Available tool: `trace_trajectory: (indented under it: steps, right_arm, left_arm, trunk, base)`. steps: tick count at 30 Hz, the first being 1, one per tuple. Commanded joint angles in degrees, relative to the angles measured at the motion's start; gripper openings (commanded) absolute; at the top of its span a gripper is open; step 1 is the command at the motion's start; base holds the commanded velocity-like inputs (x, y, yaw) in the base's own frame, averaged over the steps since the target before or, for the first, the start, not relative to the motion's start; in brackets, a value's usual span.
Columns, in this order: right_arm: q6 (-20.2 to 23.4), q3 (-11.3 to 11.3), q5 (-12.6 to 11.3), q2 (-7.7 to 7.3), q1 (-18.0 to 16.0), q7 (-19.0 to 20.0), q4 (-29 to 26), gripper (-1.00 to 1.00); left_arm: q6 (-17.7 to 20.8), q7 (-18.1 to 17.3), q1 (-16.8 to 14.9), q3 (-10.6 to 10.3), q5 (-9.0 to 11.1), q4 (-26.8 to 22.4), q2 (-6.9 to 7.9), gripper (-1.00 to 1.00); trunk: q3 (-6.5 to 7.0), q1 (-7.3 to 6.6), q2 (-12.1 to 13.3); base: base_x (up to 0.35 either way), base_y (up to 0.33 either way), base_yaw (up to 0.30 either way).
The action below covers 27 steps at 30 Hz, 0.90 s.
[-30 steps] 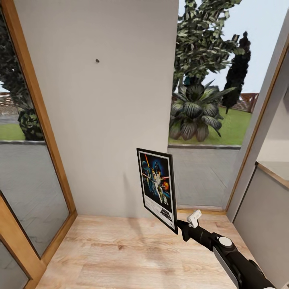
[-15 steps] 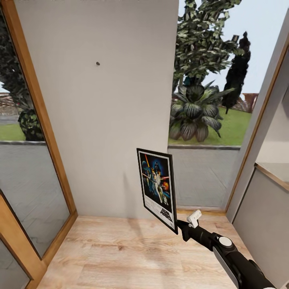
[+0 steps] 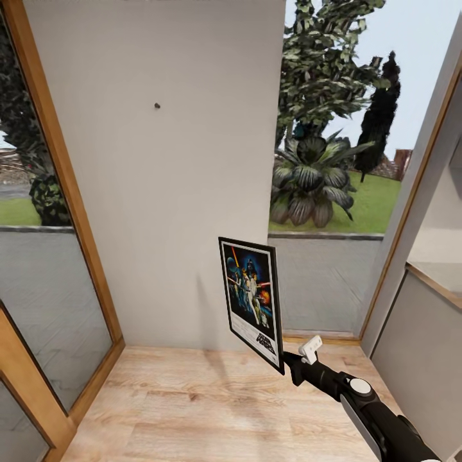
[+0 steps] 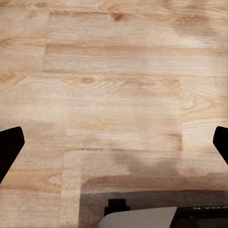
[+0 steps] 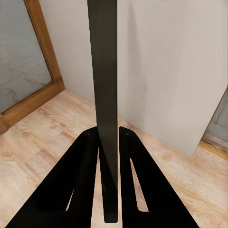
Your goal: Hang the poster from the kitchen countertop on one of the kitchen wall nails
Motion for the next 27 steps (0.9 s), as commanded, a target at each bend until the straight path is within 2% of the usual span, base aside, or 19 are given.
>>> trace_trajectory:
  steps: [1, 27]
  right_arm:
    - [0.0, 0.2, -0.6, -0.06, -0.1, 0.2, 0.0, -1.0]
    - [-0.1, 0.2, -0.6, -0.07, -0.1, 0.2, 0.0, -1.0]
  left_arm:
    - [0.0, -0.4, 0.0, 0.2, 0.0, -0.1, -0.02, 1.0]
    - [0.0, -0.4, 0.0, 0.2, 0.0, -0.1, 0.0, 1.0]
  trunk:
    - [0.11, -0.21, 0.4]
    - [4.78, -5.92, 10.8]
  base:
    - [0.0, 0.0, 0.0]
    - [0.0, 0.0, 0.0]
